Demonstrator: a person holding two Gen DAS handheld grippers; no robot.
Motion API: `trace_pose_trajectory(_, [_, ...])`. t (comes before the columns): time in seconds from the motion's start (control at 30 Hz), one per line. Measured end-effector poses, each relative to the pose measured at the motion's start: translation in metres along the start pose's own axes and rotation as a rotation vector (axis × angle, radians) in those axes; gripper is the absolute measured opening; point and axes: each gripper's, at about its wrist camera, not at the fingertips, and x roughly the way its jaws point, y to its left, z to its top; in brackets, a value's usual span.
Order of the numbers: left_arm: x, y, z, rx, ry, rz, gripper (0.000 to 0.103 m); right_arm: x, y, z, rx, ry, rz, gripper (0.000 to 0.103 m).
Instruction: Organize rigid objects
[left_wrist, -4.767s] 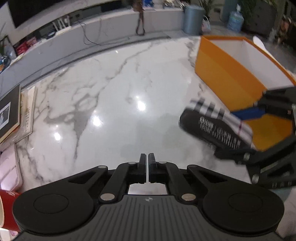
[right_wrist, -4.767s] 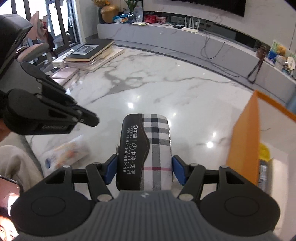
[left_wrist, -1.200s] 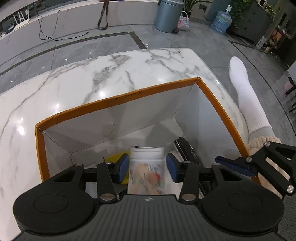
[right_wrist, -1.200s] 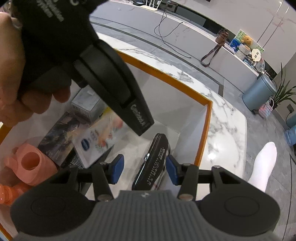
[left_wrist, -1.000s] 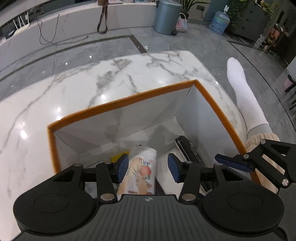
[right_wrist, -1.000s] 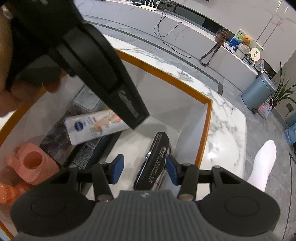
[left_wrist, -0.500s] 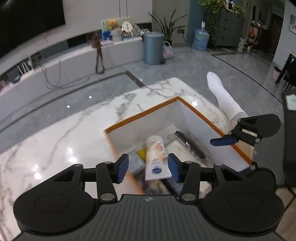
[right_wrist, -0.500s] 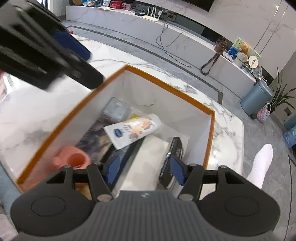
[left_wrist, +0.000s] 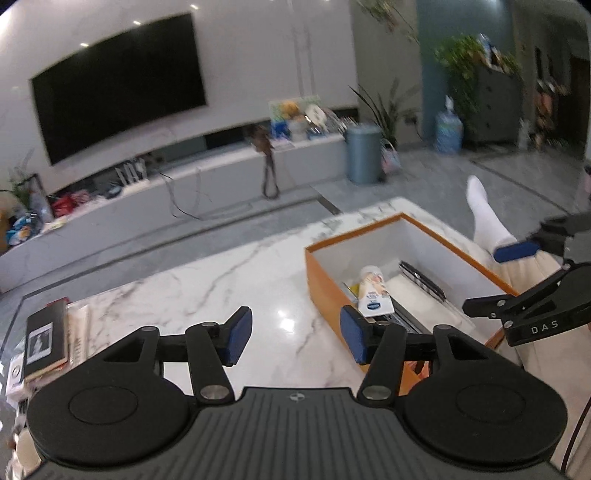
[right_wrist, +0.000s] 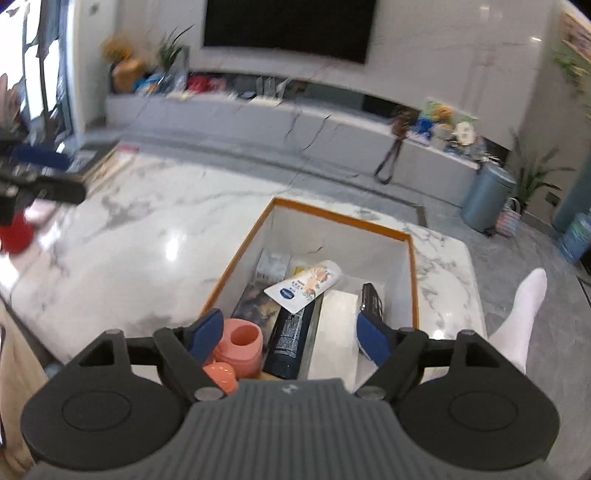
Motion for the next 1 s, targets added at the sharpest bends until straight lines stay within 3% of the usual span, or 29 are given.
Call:
trace_pose_trajectory(0.2, [-0.020, -0.019, -0.027, -0.085, -0.066, 0.154, 0.075, -0.018, 0.019, -0.024, 0.174, -0.098, -0.044, 0.086])
trace_pose_trajectory(0.37, [-0.017, -0.039, -0.050, -0.165, -0.092, 0.134, 0.083, -0.017, 0.040, -0.041, 0.190, -0.132, -0.099, 0.087])
trace_pose_trajectory(0.57, [0.005, -0.049, -0.074, -0.233, 0.004, 0.162, 0.087, -0.021, 0.050, -0.064, 0.170, -0.137, -0.173, 0.091])
trace_pose_trajectory(0.83, [0.012, -0.054, -0.096, -0.270, 0.089, 0.191, 0.090, -0.010, 0.048, -0.090, 0.222, -0.112, -0.170, 0.093])
trace_pose_trajectory(1.0, [0.012, -0.056, -0.100, -0.271, 0.097, 0.212, 0.090, -0.010, 0.053, -0.095, 0.211, -0.144, -0.174, 0.093])
